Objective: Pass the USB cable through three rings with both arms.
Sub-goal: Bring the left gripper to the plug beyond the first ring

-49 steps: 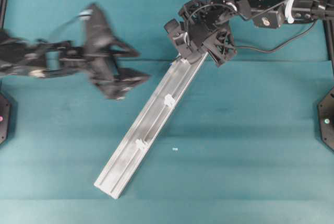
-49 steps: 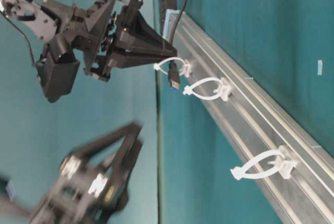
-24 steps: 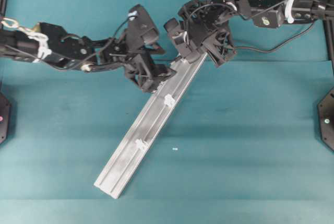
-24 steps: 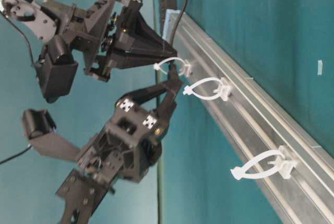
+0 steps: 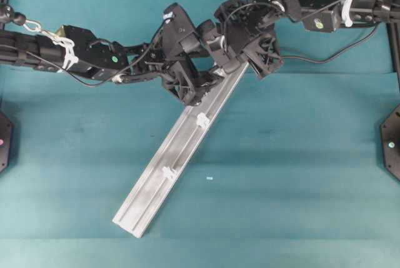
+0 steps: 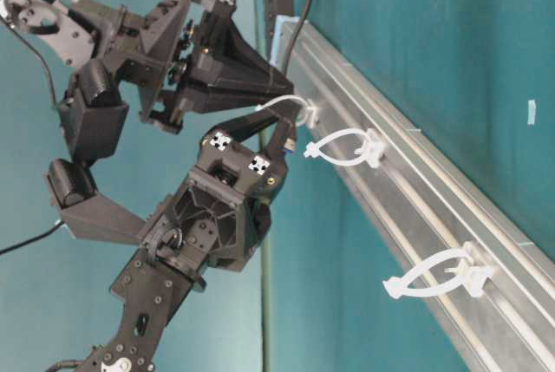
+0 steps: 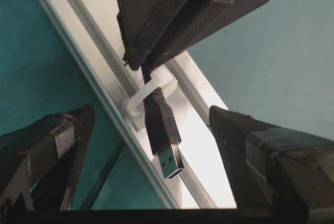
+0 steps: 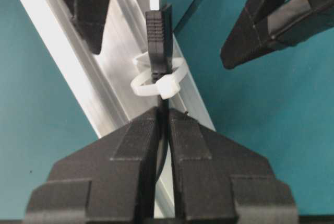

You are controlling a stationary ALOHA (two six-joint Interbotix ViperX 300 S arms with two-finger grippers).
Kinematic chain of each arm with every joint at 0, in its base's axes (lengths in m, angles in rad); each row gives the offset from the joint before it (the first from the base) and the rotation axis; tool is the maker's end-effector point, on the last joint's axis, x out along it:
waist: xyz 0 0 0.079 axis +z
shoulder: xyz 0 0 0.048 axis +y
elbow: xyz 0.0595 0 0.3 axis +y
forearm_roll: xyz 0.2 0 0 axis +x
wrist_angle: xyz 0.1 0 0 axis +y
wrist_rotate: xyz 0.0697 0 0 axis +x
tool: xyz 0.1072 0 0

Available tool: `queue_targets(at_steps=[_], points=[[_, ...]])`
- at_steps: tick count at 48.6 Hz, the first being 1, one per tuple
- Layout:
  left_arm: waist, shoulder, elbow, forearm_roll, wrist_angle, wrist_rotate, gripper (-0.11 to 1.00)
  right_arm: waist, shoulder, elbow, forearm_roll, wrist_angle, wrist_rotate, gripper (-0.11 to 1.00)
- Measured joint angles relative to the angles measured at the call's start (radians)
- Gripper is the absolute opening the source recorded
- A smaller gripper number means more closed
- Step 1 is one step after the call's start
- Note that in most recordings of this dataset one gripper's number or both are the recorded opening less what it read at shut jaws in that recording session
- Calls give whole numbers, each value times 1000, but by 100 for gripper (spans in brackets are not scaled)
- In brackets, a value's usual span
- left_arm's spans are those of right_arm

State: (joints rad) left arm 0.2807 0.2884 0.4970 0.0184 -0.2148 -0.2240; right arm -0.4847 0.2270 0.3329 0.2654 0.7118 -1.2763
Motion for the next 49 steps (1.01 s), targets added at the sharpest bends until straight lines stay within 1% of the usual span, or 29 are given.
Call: queue_targets(at_steps=[2, 5, 9, 12, 17, 20, 21, 31, 41, 49], points=[[0, 0, 0, 0, 2, -2, 90, 0, -2, 0, 0, 0, 0, 8], [0, 0, 0, 0, 9, -2, 83, 0, 0, 0, 0, 2, 0, 8], [0, 0, 0, 0, 26, -2, 71, 0, 0, 0, 0, 0, 0, 8], [0, 0, 0, 0, 43, 2, 57, -2, 0, 0, 0, 0, 0, 8], [0, 0, 0, 0, 69, 2, 29, 0, 0, 0, 0, 0, 0, 8], [0, 0, 0, 0, 74, 2, 15, 0, 0, 0, 0, 0, 0, 8], [0, 0, 0, 0, 75, 3, 13, 0, 0, 0, 0, 0, 0, 8], [0, 0, 0, 0, 75, 5, 13, 0, -2, 5, 2, -9, -2, 8], [0, -2, 0, 0, 77, 3, 11, 6, -6, 32, 2, -92, 0, 8], [-3, 0, 0, 0, 77, 8, 11, 12, -14, 51, 2, -115, 6, 9]])
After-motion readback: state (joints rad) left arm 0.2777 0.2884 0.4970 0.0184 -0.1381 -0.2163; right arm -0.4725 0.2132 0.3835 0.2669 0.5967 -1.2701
